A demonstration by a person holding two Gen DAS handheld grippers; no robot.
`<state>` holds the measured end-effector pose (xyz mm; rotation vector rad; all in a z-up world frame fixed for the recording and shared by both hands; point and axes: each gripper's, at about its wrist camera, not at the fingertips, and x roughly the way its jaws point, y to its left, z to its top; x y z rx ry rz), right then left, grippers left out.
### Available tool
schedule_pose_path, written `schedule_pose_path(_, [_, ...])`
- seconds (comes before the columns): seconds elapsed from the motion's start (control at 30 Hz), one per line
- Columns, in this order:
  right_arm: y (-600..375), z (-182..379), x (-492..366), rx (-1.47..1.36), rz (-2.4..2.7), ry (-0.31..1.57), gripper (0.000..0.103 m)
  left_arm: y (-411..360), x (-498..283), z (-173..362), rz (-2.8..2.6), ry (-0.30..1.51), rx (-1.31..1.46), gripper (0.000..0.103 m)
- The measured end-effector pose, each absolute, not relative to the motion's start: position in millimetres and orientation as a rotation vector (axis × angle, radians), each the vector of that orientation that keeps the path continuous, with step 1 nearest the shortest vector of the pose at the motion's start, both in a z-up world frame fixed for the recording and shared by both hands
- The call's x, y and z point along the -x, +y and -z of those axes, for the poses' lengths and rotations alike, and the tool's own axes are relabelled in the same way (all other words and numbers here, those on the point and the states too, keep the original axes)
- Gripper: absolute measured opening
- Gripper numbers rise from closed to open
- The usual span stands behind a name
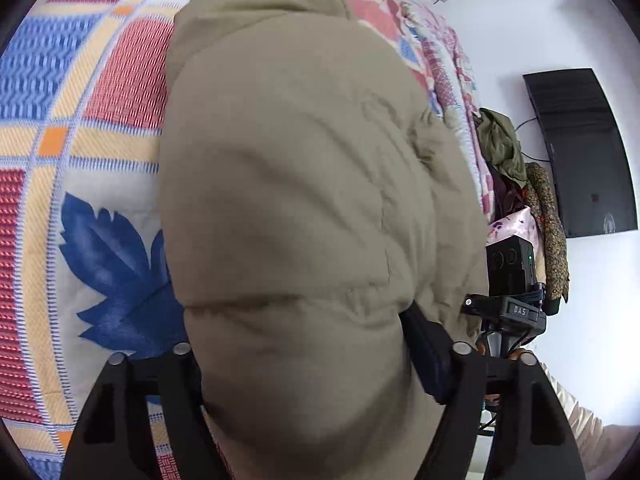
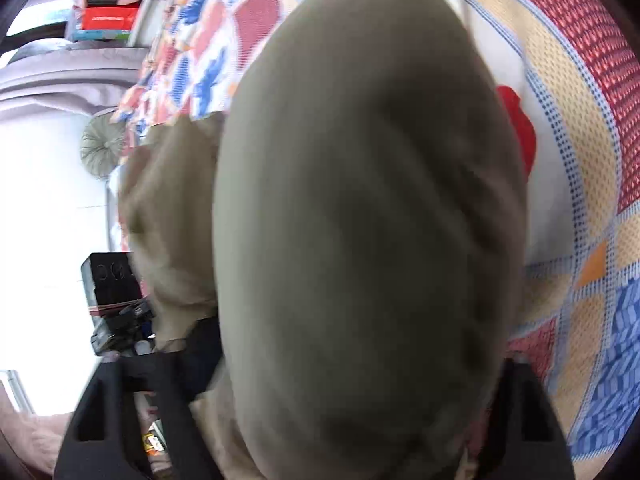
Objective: Fold large clothes
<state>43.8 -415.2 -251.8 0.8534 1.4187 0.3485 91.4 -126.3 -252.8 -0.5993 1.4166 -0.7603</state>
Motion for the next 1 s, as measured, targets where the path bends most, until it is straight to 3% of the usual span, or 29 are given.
schedule_pose_path(0.07, [-407.5,241.1,-41.7,-0.853,-0.374,1.405,0.054,-121.1,-93.2,240.0,0.774,1.39,0.599,0.072])
schedule_pose_path(0.13, [-396.1,230.3,-41.1,-0.844,-0.39,1.39,0.052,-111.1,-97.1,225.0,0.781,1.355,0.604,0.072])
schedule_pose_path(0.57, [-268.0,195.6,-123.2,-0.833,-0.566,1.282,0.051,29.5,-157.5,162.3,0.639,1.149,0.562,0.072])
schedule_pose_path(0.87, [-158.1,242.6,-186.0,-0.808,-0.593,1.342,0.052,138.5,-195.1,226.9,0.415,1.182,0.567,0.073])
schedule_pose_path(1.0, [-144.0,254.6,-182.0,-0.795,-0.493,1.367,0.058,159.8,-189.5,246.2,0.361,1.203,0.608,0.077])
